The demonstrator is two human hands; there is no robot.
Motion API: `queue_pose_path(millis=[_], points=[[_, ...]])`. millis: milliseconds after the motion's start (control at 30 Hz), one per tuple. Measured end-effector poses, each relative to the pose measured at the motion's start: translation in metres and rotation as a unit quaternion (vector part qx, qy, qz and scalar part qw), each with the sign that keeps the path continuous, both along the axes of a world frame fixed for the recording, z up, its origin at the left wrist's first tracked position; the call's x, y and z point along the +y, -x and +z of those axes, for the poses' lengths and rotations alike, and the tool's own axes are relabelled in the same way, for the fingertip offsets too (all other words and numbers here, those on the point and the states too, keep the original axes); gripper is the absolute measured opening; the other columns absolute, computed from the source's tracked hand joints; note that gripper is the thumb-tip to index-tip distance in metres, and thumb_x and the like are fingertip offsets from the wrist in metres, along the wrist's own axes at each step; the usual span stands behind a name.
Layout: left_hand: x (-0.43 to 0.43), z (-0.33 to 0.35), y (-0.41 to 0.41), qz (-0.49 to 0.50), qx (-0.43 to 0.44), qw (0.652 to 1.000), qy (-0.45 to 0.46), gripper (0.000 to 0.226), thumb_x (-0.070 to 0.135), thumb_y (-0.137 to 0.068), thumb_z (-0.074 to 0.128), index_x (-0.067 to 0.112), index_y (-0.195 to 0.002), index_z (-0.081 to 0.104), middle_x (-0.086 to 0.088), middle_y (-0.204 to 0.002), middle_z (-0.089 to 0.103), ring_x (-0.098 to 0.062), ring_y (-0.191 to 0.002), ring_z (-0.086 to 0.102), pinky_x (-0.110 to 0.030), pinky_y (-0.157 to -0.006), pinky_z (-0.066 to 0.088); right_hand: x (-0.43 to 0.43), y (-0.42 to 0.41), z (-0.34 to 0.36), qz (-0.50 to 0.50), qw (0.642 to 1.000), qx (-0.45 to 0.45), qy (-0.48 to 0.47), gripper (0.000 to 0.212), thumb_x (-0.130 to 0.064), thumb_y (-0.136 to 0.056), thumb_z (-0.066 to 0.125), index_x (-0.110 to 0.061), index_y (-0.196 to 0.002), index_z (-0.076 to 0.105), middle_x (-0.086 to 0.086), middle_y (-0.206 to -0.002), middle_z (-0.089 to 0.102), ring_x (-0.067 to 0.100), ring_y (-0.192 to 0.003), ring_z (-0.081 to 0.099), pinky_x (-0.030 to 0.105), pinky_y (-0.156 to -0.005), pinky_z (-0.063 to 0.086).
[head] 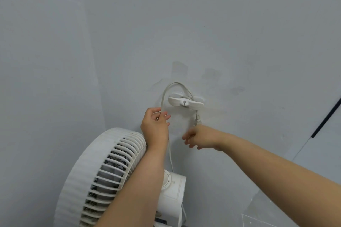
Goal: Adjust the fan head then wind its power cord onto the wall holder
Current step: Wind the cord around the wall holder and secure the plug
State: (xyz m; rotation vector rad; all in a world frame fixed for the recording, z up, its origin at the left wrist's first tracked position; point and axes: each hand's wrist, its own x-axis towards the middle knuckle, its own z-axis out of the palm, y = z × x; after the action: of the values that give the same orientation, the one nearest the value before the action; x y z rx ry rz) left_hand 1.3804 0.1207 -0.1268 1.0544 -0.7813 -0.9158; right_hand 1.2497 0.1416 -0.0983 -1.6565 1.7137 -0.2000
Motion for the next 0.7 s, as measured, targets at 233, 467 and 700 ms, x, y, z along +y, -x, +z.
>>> queue_pose_path(millis=[233, 467, 700], points=[[-0.003, 0.000, 0.000, -0.021, 0.013, 1.000, -0.003, 0.023, -0.007, -0.087, 0.043, 0.014, -0.084, 0.051, -0.009, -0.079, 0.067, -0.016, -0.074, 0.070, -0.016, -0.056, 0.054, -0.001, -0.011, -0.026, 0.000, 0.970, -0.238, -0.054, 0.020, -0.009, -0.093, 0.052, -0.015, -0.110, 0.060, 0.001, -0.094, 0.069, 0.011, -0.088, 0.064, 0.024, -0.081, 0.045], [-0.004, 0.000, -0.002, -0.043, 0.016, 0.999, -0.005, 0.023, -0.009, -0.085, 0.041, 0.011, -0.089, 0.052, -0.010, -0.077, 0.067, -0.016, -0.070, 0.070, -0.017, -0.061, 0.055, -0.001, -0.016, -0.031, -0.004, 0.967, -0.253, 0.007, 0.014, -0.014, -0.090, 0.059, -0.016, -0.078, 0.066, -0.001, -0.085, 0.066, 0.012, -0.083, 0.060, 0.024, -0.077, 0.046], [-0.009, -0.001, -0.005, -0.057, 0.036, 0.998, 0.000, 0.022, -0.006, -0.085, 0.052, 0.015, -0.091, 0.055, -0.005, -0.069, 0.067, -0.007, -0.055, 0.067, -0.020, -0.060, 0.054, -0.003, -0.019, -0.037, -0.049, 0.983, -0.103, 0.143, 0.026, -0.010, -0.091, 0.055, -0.008, -0.065, 0.055, 0.007, -0.053, 0.058, 0.016, -0.041, 0.054, 0.022, -0.049, 0.048]])
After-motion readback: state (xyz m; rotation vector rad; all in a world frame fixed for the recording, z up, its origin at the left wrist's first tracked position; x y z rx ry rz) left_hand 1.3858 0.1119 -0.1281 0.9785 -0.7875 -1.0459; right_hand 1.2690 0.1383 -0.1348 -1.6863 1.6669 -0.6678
